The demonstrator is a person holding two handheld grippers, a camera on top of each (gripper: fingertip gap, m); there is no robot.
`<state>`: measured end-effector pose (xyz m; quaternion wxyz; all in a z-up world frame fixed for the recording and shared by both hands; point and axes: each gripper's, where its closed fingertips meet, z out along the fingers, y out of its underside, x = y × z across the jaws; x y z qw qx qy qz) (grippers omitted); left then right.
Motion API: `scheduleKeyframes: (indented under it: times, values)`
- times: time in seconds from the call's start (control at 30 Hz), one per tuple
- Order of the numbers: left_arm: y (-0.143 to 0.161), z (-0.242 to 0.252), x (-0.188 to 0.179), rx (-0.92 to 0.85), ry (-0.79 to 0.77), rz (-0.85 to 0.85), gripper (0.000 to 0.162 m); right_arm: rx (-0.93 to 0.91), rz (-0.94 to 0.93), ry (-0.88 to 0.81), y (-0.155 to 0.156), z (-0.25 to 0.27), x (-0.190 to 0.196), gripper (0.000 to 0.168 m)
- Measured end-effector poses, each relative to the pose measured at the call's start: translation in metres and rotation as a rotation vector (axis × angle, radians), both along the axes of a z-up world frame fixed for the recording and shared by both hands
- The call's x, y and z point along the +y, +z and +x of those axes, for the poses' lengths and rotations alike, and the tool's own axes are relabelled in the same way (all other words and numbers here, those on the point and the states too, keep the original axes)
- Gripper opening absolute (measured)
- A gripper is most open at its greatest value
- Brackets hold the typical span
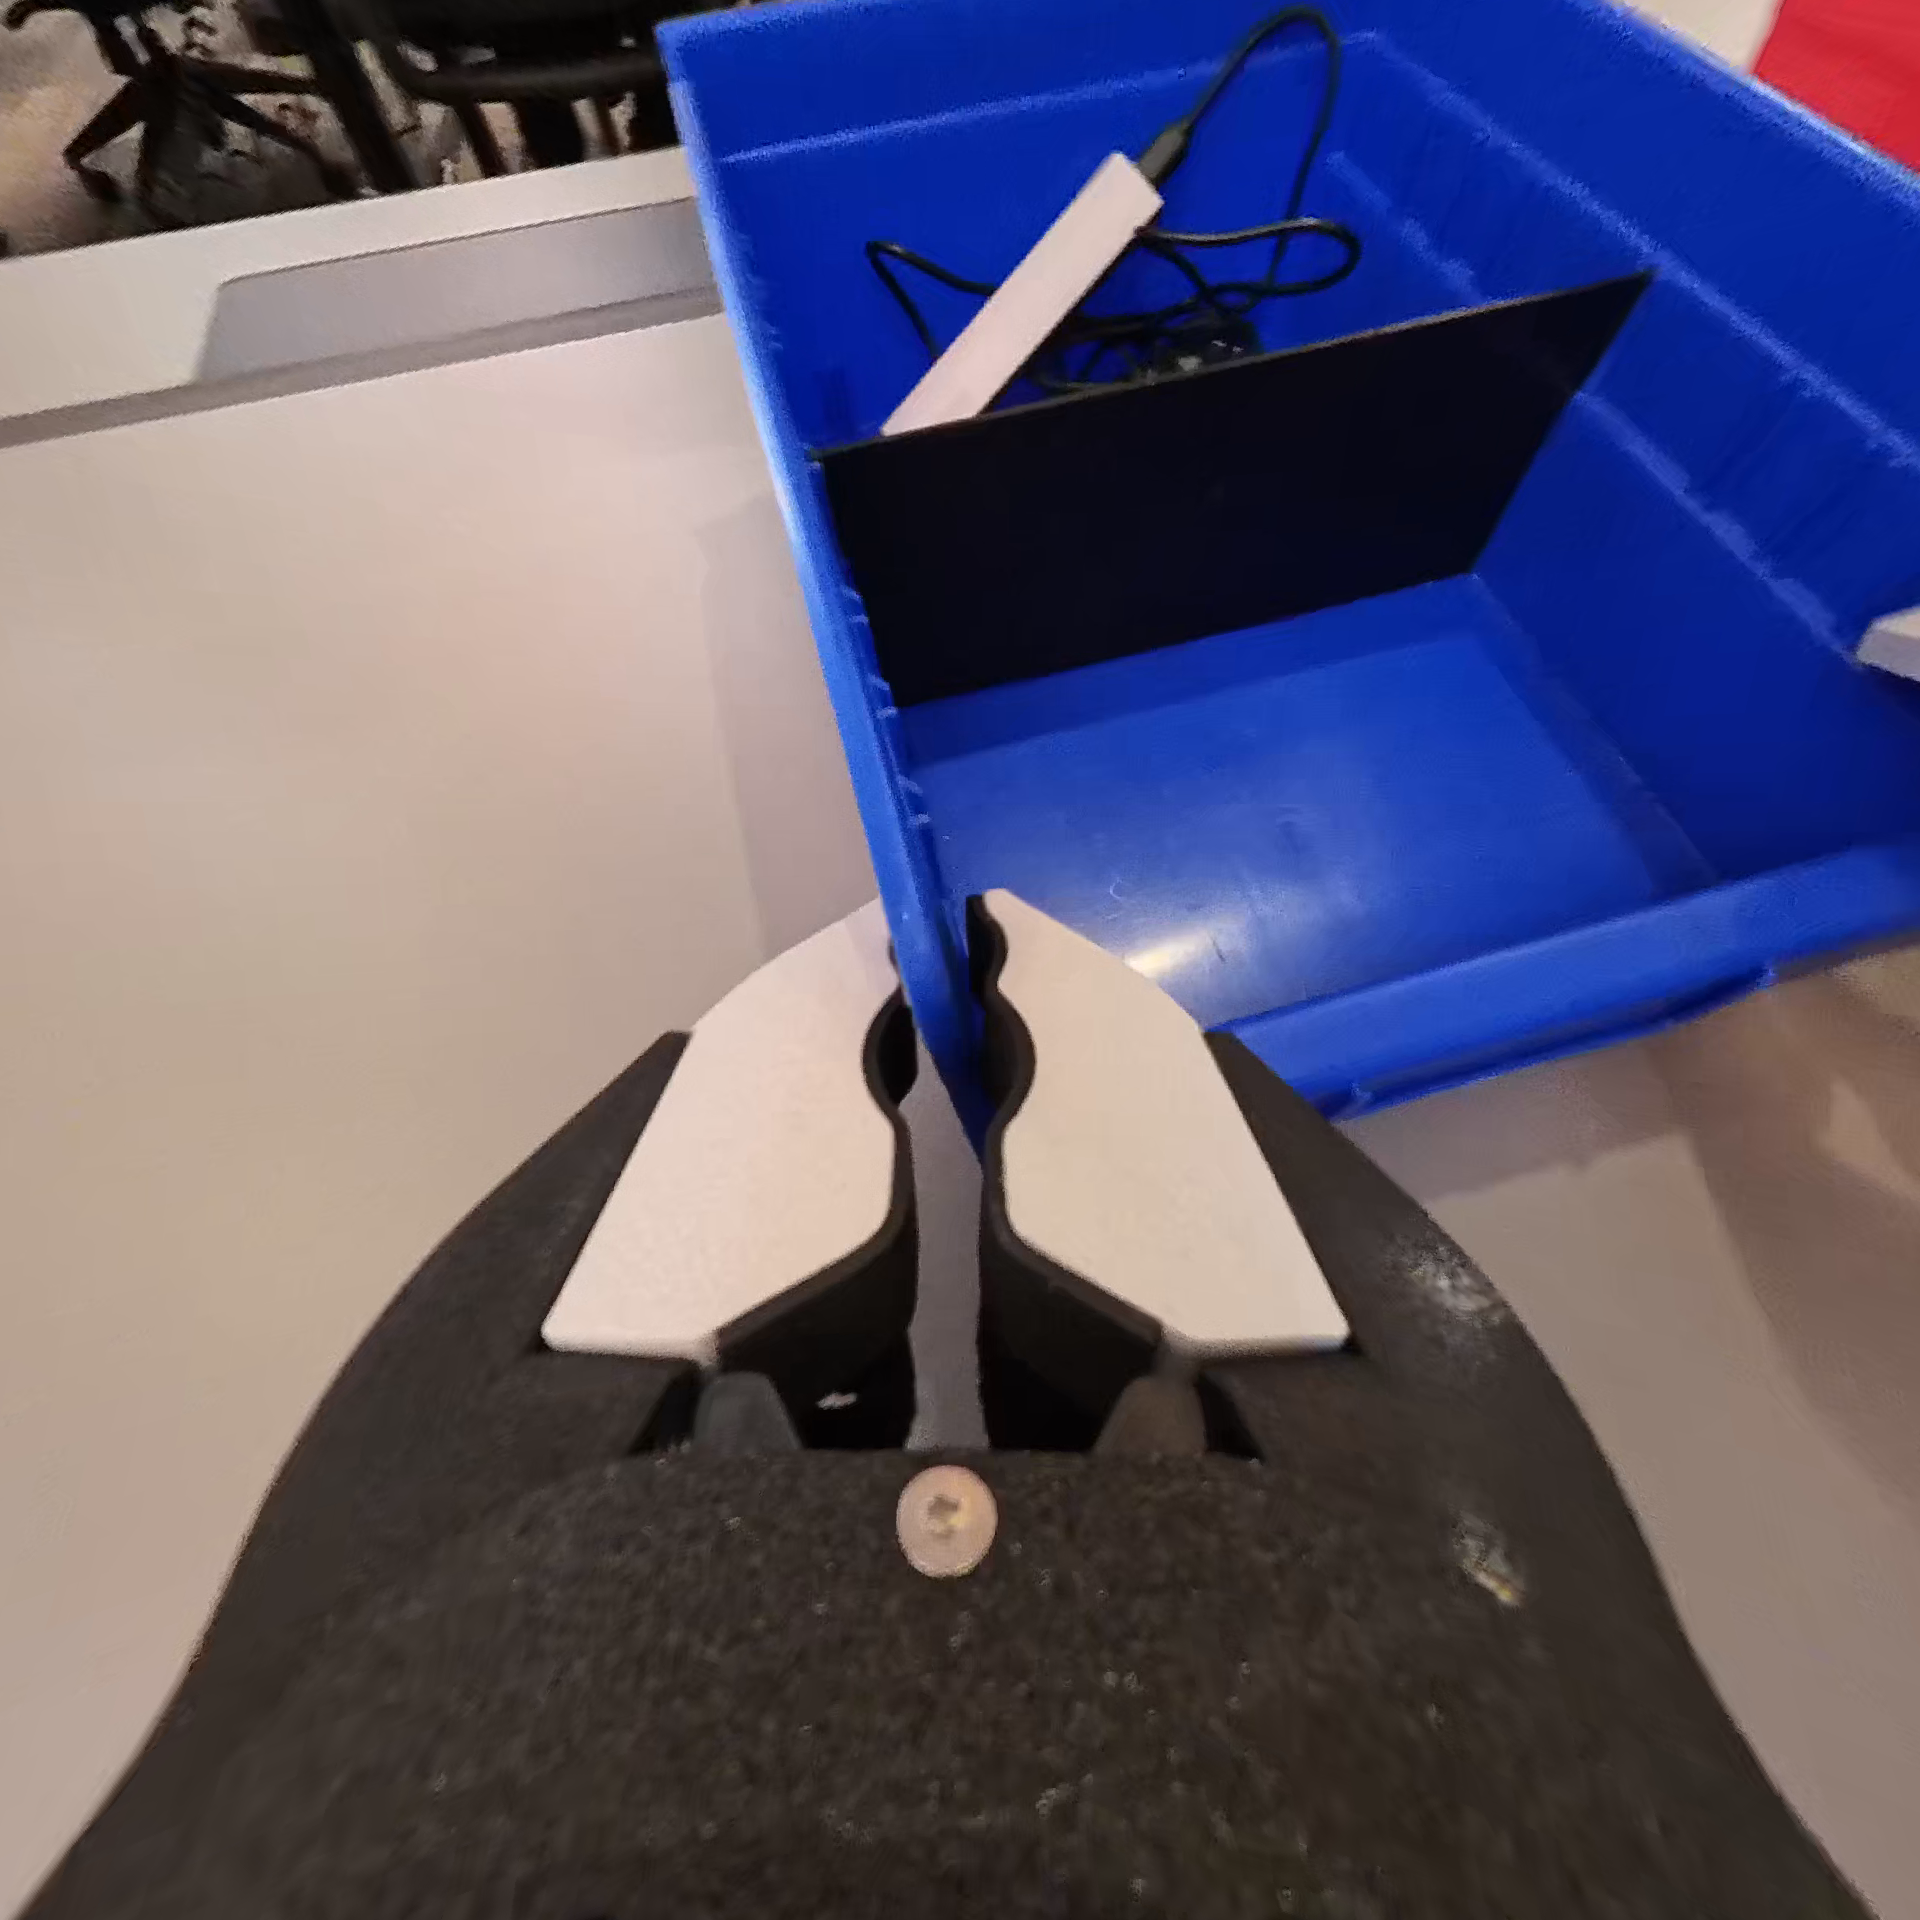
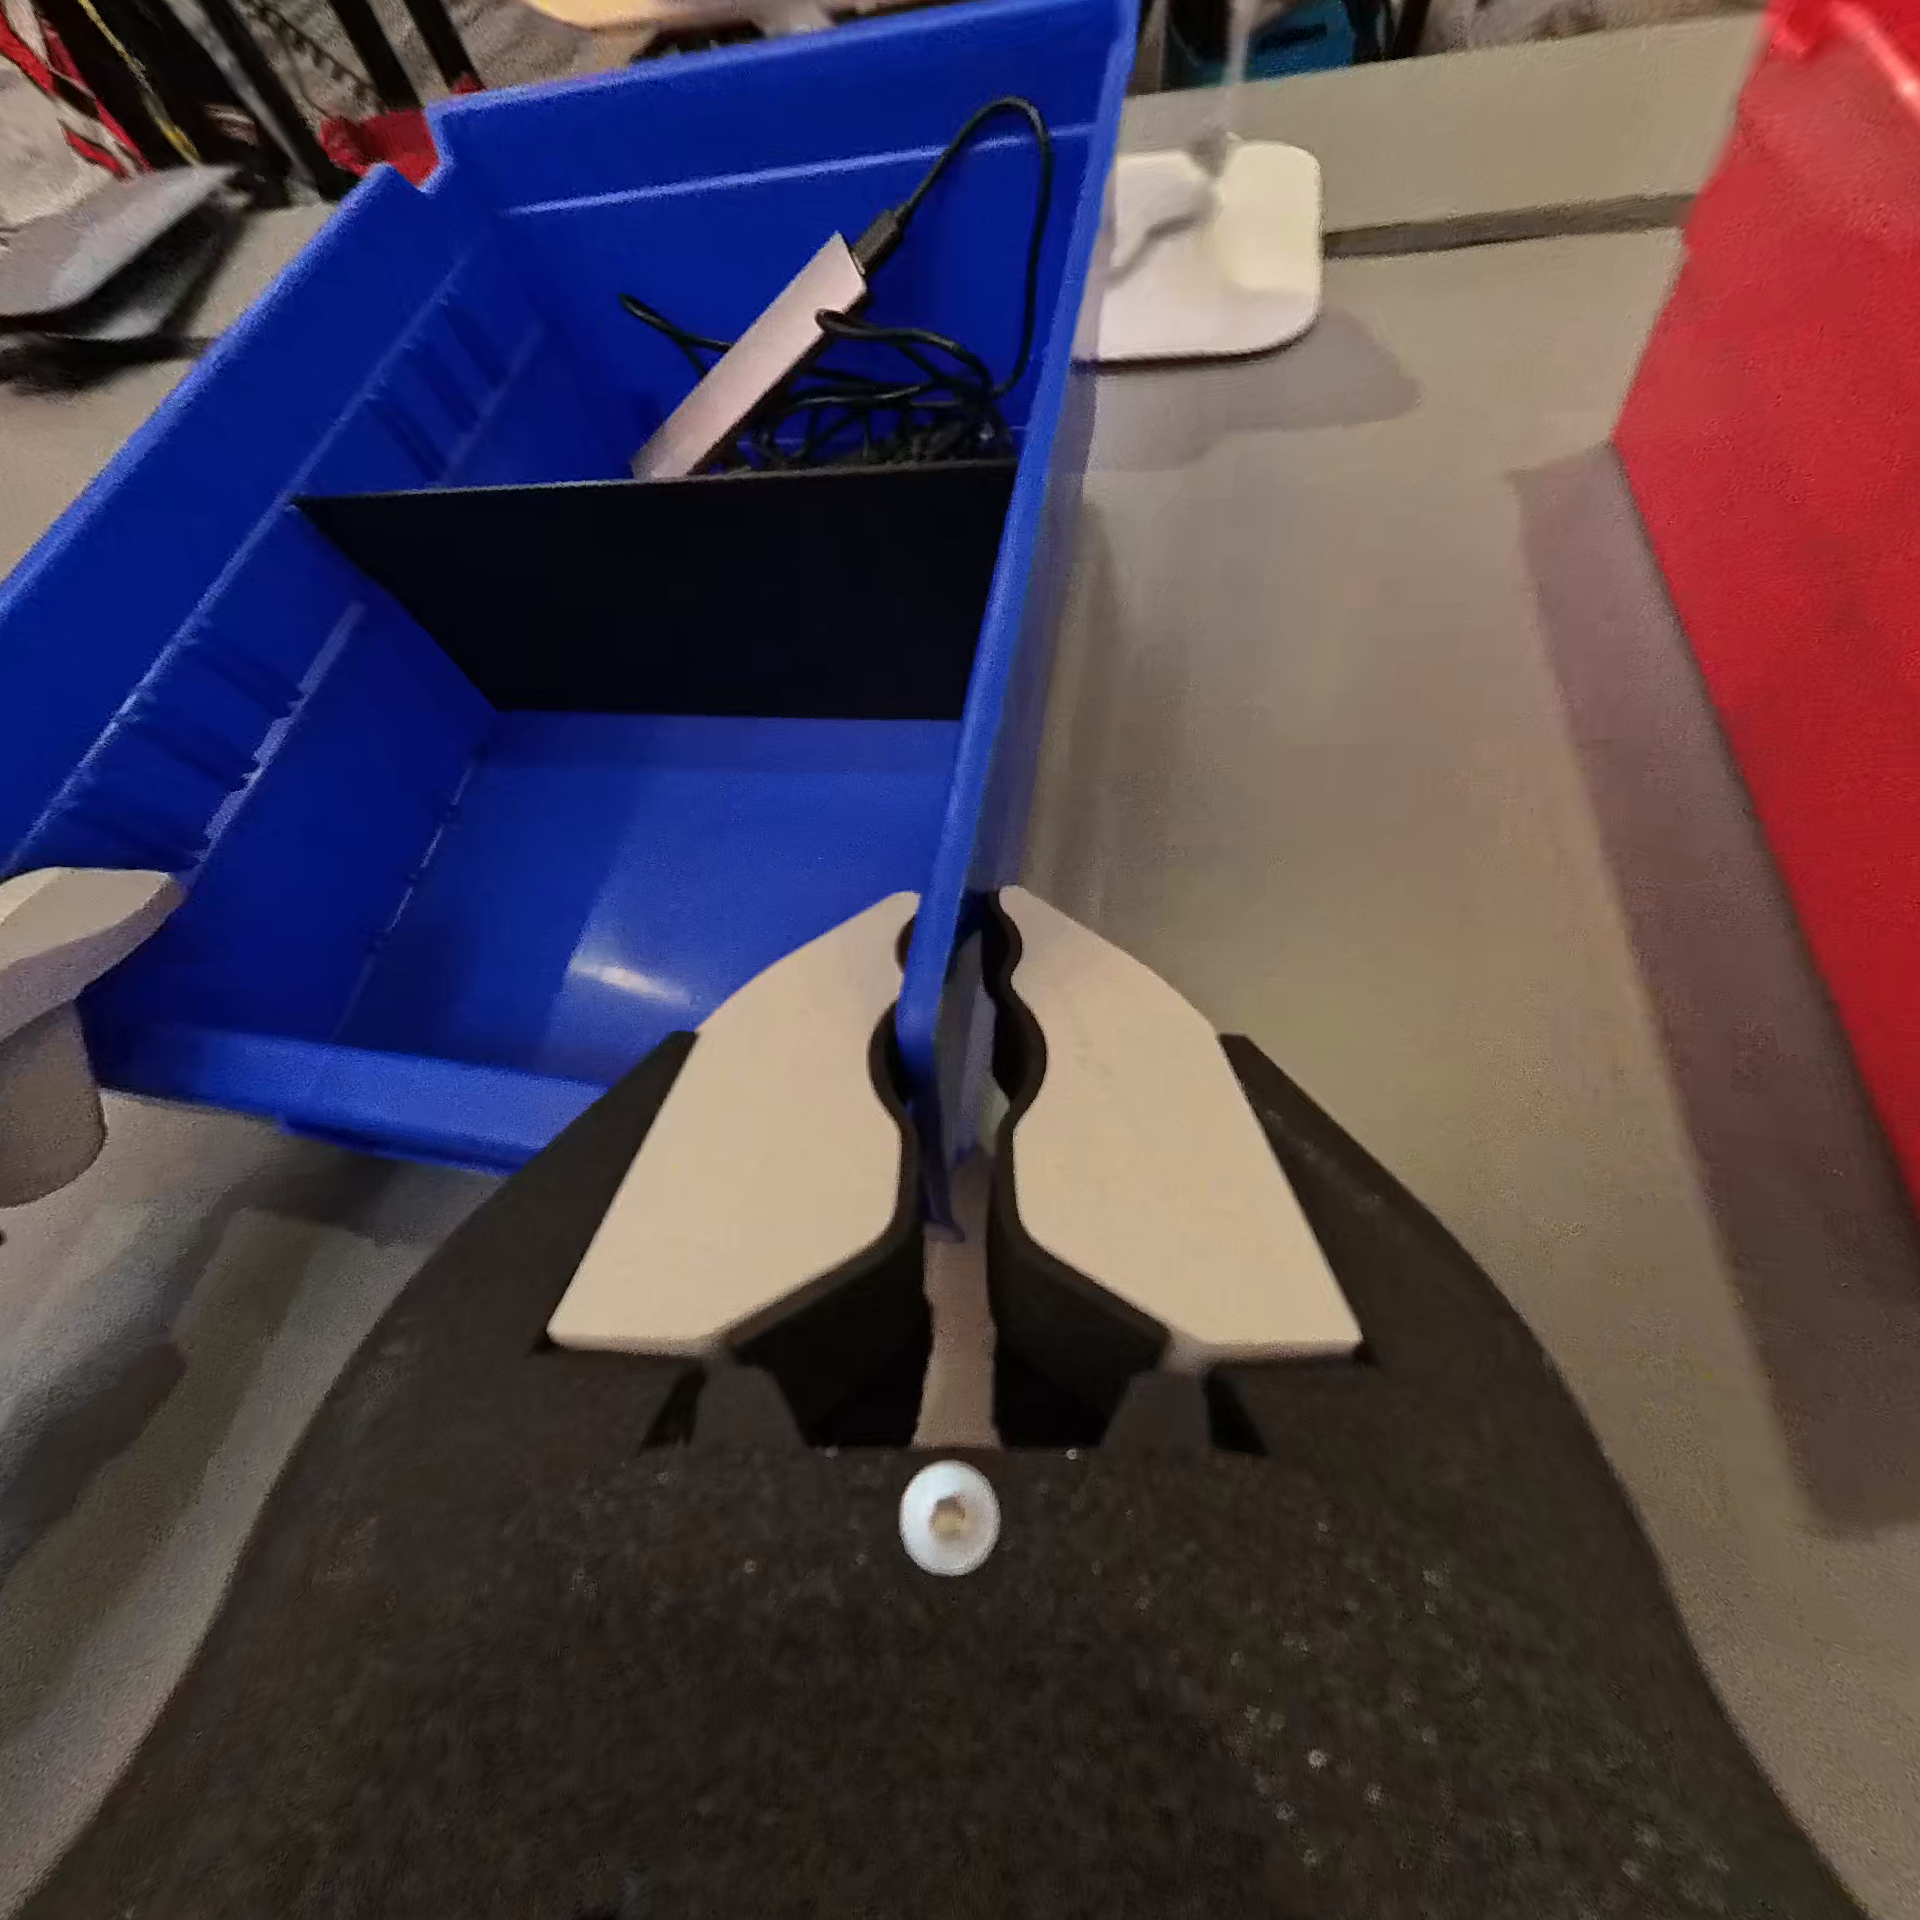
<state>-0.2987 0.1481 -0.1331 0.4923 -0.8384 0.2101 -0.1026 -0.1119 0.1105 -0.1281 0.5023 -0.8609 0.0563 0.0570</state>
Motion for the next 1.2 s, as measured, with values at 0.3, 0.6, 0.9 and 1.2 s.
scheduleKeyframes:
  times: [0.3,0.6,0.9,1.2]
  values:
    - [0.024,-0.149,0.039,-0.011,0.13,0.044,0.002,-0.064,0.036,0.131,0.013,-0.148,0.042,0.01]
    - [-0.001,-0.213,0.041,-0.092,0.197,-0.031,0.002,-0.022,0.025,0.22,-0.006,-0.217,0.044,0.017]
    - [0.005,-0.213,0.04,-0.172,0.19,-0.009,0.012,0.304,0.053,0.508,0.008,-0.224,0.016,0.035]
    - [0.069,-0.228,0.025,-0.132,0.315,0.254,0.027,0.118,0.206,0.56,0.034,-0.101,-0.03,0.035]
